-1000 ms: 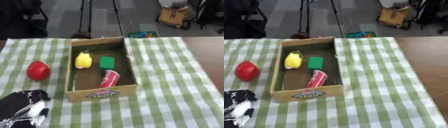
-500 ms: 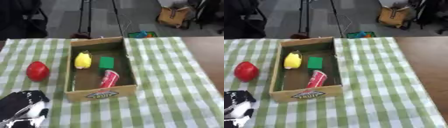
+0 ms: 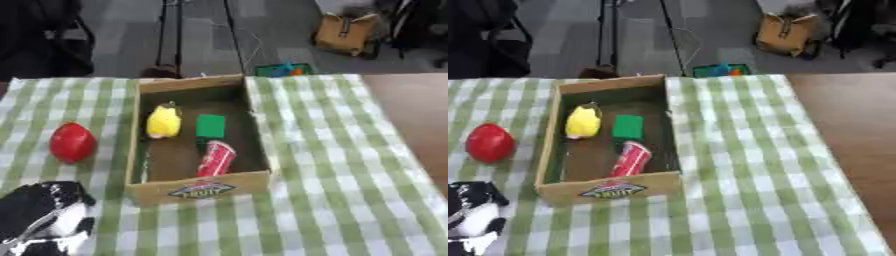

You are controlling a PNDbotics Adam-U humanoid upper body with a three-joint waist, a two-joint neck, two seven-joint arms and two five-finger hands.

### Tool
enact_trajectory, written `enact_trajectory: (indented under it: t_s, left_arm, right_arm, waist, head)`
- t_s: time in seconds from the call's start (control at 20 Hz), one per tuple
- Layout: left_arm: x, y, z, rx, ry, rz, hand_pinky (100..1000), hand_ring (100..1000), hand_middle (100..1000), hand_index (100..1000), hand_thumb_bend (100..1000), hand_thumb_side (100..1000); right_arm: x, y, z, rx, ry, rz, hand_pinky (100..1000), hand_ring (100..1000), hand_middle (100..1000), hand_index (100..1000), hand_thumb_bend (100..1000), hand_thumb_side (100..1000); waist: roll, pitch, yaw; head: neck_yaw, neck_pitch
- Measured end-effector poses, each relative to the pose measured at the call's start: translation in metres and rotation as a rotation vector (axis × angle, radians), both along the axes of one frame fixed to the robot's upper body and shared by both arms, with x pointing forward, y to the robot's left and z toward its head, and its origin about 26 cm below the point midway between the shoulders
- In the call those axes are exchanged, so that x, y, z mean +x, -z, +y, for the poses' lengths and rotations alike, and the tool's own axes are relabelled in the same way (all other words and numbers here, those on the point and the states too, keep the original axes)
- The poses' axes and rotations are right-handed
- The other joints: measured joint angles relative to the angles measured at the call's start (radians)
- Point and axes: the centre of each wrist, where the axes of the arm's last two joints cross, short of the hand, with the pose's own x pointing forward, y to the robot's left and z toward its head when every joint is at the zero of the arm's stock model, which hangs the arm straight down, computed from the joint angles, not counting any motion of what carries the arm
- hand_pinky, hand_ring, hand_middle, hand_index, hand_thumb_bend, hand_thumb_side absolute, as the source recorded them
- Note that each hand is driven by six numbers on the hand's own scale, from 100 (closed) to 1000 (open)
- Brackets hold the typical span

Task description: Pick up objects on the table and place them in the box.

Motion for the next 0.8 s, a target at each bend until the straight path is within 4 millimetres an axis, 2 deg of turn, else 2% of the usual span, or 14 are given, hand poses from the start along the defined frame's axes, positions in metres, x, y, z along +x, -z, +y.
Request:
enact_trajectory:
  t_s: [0.4,0.45,0.6,0.65,0.8]
  left_arm:
    - [0.0037,0.0061,0.0067,-0.049,0.009,-0.045,100,353,538,562,100,459]
    - [0.0039,0.006,0.0068,-0.051,0.012,-0.049,100,327,509,526,100,398]
    - [0.0059,0.0064,0.008,-0.056,0.015,-0.053,100,307,484,491,100,363]
    - [0.0062,0.0064,0.0083,-0.057,0.017,-0.053,100,288,454,454,100,348]
    - [0.0084,0.0066,0.0095,-0.062,0.016,-0.048,100,277,425,432,100,346]
  right_arm:
    - [0.0003,-0.0007,0.0002,0.001,-0.001,-0.004,551,523,444,520,100,636]
    - [0.0003,-0.0007,0.0002,0.002,-0.002,-0.004,552,522,443,520,100,635]
    - [0.0003,-0.0007,0.0003,0.006,-0.006,-0.005,552,522,442,519,100,630]
    - [0.0003,-0.0007,0.0003,0.007,-0.007,-0.005,552,521,441,519,100,627]
    - [0.0003,-0.0008,0.0003,0.009,-0.01,-0.006,552,521,441,518,100,625]
  waist:
    - [0.0,0.003,-0.001]
    - [0.0,0.003,-0.001]
    - [0.0,0.003,-0.001]
    - [0.0,0.003,-0.001]
    - [0.0,0.003,-0.001]
  head:
    - [0.0,-0.005]
    - [0.0,-0.007]
    - [0.0,-0.008]
    - [0.0,-0.008]
    - [0.0,-0.008]
